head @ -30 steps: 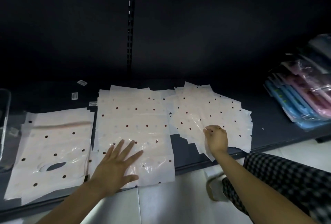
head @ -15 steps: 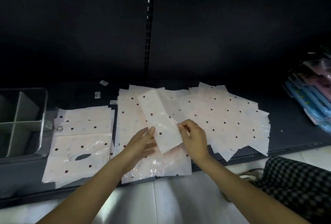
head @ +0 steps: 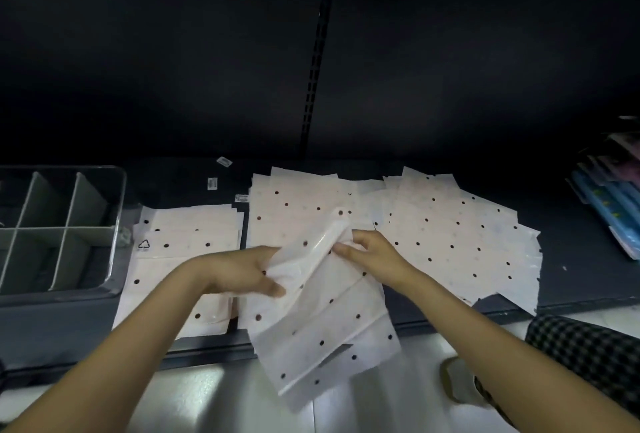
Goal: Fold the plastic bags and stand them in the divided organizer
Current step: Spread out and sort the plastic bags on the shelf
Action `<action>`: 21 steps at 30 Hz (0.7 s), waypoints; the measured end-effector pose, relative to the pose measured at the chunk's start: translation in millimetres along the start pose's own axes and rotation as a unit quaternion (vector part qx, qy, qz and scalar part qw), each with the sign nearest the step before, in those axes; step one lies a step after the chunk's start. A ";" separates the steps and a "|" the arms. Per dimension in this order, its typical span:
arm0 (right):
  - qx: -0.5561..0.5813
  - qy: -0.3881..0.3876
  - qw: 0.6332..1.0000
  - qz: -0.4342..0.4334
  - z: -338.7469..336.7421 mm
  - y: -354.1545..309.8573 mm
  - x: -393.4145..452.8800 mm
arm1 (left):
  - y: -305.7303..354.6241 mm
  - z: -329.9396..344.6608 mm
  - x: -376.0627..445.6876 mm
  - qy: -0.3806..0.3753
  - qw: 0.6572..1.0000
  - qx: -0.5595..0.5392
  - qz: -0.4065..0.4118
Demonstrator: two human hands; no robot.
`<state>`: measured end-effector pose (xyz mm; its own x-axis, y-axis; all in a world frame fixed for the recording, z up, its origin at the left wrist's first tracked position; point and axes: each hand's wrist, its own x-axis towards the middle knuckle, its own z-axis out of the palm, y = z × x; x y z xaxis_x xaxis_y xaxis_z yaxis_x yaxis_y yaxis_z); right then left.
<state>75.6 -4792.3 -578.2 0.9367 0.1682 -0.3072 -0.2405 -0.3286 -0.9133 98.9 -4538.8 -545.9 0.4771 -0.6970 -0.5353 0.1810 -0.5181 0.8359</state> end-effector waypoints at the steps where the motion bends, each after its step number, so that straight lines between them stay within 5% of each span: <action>1: 0.011 0.037 0.999 0.005 1.5 2.1 6.1 | -4.0 -4.8 1.3 0.075 0.997 -0.013 0.006; 3: 0.006 0.138 0.990 0.033 0.4 8.1 22.8 | -18.3 -14.9 4.1 0.280 0.960 0.012 0.007; 5: 0.012 0.219 0.973 0.073 -2.8 17.4 41.8 | -36.4 -23.8 1.9 0.396 0.907 0.118 -0.077; 11: -0.042 0.282 0.943 0.173 -5.9 43.6 77.9 | -79.6 -32.3 -14.8 0.258 0.848 0.345 -0.309; 17: -0.284 0.385 0.872 0.104 -58.5 76.0 30.8 | -106.5 -18.9 -12.0 0.336 0.848 0.331 -0.242; 21: -0.414 0.271 0.842 0.216 -105.1 100.8 -12.2 | -114.2 -22.7 -15.1 0.355 0.877 0.261 -0.191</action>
<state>66.6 -4925.1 -638.4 0.8401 -0.5080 -0.1904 -0.5385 -0.8233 -0.1795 90.6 -4457.9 -630.5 0.9161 -0.0353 -0.3994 0.1143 -0.9318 0.3444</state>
